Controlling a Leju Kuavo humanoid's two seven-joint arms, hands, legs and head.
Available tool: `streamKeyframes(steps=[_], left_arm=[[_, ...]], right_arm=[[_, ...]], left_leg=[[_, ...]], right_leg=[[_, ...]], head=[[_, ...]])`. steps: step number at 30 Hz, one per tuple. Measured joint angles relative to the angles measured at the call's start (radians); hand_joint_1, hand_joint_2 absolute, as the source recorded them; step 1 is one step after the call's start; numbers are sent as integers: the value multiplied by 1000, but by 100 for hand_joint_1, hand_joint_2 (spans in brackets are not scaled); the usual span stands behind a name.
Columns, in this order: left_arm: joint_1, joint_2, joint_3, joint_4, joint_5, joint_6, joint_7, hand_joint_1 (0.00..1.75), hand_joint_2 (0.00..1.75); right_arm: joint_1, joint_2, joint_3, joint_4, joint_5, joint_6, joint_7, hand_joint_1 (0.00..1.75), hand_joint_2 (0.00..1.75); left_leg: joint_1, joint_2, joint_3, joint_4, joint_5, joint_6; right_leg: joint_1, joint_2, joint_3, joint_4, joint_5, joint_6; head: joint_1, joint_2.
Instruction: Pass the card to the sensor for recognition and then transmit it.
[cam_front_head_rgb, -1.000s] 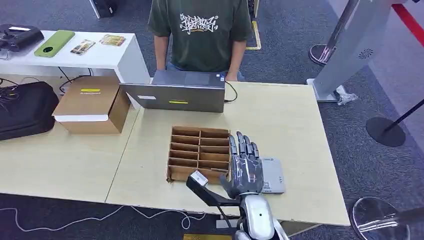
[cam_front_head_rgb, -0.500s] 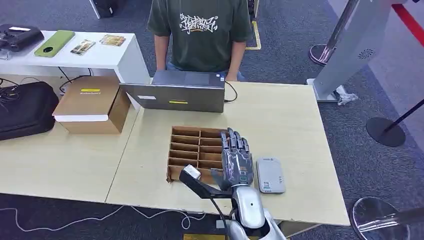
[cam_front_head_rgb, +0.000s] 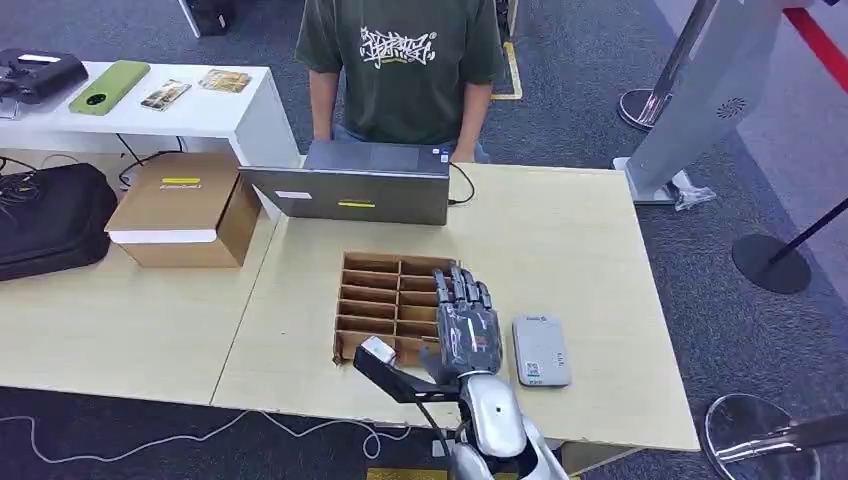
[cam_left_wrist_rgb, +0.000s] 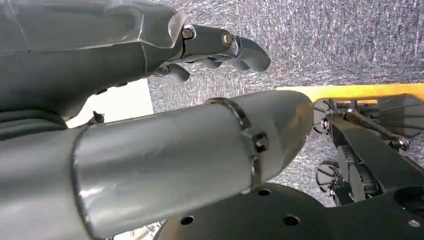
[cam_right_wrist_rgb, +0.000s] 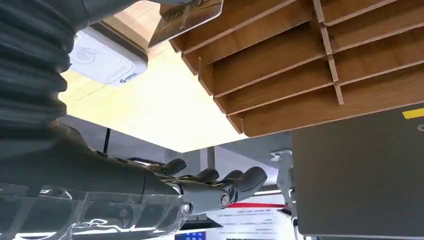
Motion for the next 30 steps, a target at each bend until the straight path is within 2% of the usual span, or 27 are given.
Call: streamKeyframes(steps=[7,21,30], left_arm=[[0,0,0,0,0,0,0,0,0],[0,0,0,0,26,0,5,0,0],[0,0,0,0,39,0,15,0,0]], right_arm=[[5,0,0,0,2,6,4,0,175],[27,0,8,-13,19,96,28,0,175],[28,-5,11,-7,8,87,22,0,175]], left_leg=[[0,0,0,0,0,0],[0,0,0,0,0,0],[0,0,0,0,0,0]], right_leg=[[0,0,0,0,0,0],[0,0,0,0,0,0],[0,0,0,0,0,0]], head=[[0,0],[0,0],[0,0]])
